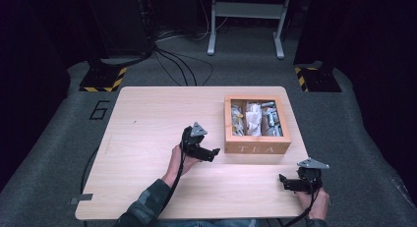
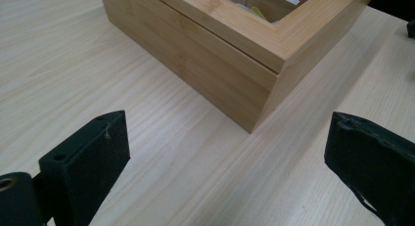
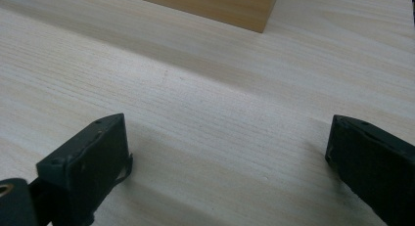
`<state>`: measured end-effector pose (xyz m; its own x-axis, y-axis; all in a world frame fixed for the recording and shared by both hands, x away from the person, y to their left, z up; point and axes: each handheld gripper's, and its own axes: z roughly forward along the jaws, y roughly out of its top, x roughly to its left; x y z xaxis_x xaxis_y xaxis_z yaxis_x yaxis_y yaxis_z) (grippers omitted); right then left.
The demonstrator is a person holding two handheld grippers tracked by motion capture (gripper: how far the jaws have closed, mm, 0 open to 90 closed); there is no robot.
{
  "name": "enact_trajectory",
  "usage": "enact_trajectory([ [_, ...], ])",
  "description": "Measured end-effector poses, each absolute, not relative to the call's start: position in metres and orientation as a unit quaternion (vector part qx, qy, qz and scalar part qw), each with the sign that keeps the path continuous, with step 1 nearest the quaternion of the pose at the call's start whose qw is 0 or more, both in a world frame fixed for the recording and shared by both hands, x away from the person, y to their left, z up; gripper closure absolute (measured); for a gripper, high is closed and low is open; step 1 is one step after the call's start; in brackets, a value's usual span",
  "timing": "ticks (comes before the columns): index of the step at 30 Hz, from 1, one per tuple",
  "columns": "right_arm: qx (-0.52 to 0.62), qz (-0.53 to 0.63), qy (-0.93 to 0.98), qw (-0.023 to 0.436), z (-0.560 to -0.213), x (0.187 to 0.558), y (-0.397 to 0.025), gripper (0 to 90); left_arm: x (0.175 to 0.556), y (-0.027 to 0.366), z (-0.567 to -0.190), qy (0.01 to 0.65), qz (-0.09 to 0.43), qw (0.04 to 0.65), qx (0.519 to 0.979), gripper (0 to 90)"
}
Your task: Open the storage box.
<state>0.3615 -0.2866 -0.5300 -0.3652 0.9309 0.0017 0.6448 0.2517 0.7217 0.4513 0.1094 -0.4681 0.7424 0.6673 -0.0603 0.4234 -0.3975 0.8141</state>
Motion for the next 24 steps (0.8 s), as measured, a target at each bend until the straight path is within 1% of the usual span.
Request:
enact_trajectory([
  [3, 0.518, 0.324, 0.76, 0.221, -0.53, 0.362, -0.287, 2.2, 0.453, 0.104, -0.47, 0.325, 0.14, 0.437, 0.827, 4.3],
  [8, 0.518, 0.325, 0.76, 0.22, -0.53, 0.361, -0.287, 2.3, 0.458, 0.093, -0.475, 0.319, 0.142, 0.433, 0.831, 10.1],
  [17, 0.516, 0.325, 0.761, 0.221, -0.53, 0.362, -0.287, 2.6, 0.464, 0.075, -0.476, 0.304, 0.143, 0.434, 0.836, 24.3],
  [18, 0.516, 0.325, 0.761, 0.221, -0.53, 0.362, -0.287, 2.6, 0.464, 0.072, -0.476, 0.304, 0.146, 0.434, 0.835, 24.3],
  [19, 0.517, 0.326, 0.76, 0.221, -0.53, 0.362, -0.287, 2.6, 0.464, 0.07, -0.476, 0.299, 0.147, 0.432, 0.838, 27.9],
  [24, 0.517, 0.326, 0.76, 0.221, -0.53, 0.362, -0.287, 2.7, 0.464, 0.065, -0.477, 0.292, 0.147, 0.434, 0.839, 36.2],
])
